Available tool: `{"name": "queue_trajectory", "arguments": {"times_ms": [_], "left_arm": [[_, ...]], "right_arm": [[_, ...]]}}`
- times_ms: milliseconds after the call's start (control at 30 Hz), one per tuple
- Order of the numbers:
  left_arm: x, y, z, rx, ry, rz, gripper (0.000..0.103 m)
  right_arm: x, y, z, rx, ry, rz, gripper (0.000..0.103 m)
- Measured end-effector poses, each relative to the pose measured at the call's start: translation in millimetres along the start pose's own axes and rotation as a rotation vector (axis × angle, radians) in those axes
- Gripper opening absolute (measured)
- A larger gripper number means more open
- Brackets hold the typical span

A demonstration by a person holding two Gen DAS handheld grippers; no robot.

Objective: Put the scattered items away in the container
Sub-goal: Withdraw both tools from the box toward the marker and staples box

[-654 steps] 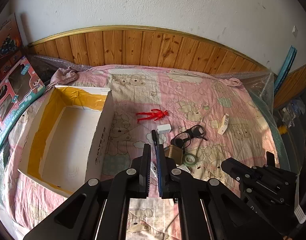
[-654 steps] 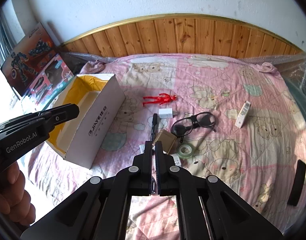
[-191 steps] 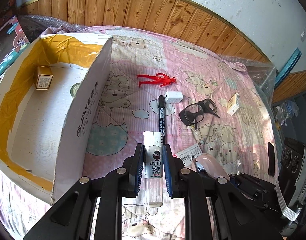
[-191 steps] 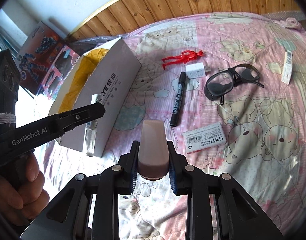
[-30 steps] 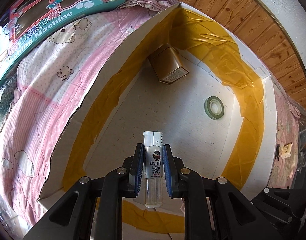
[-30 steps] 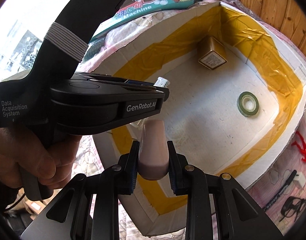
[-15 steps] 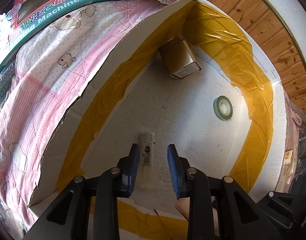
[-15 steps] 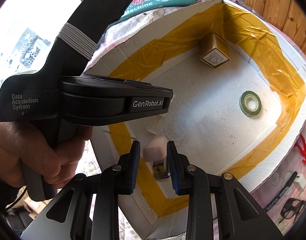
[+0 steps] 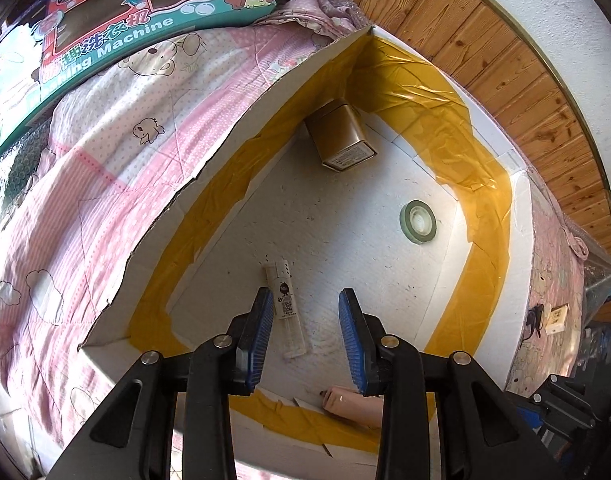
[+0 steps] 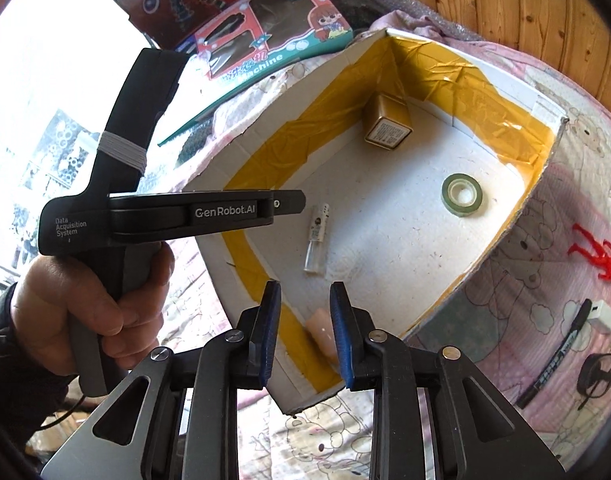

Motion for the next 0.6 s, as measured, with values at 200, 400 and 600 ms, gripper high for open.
{"name": "queue_trajectory", "arguments": {"times_ms": [200, 400, 600], "left_arm": [[23, -9, 20, -0.002, -0.048, 0.029, 0.035], [39, -31, 40, -0.043, -0.064, 0.060, 0.035], [48, -63, 54, -0.107, -0.066, 0.079, 0.035]], "right_arm": [[14, -4, 14, -0.038, -0.037, -0.016, 0.027], [27, -4, 29, -0.057, -0.081, -0.027, 0.027], [43, -12, 45, -0.093, -0.124, -0.030, 0.027]]}}
Point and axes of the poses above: each gripper's, at about its wrist camera, not at the fingertips, and x roughly against the way its jaws point, y to its left, z to its underside, the point moved 4 cm from there along -x, roughly the way its jaws point, and after that the axes turned 12 degrees about y, right-handed, at the moved point
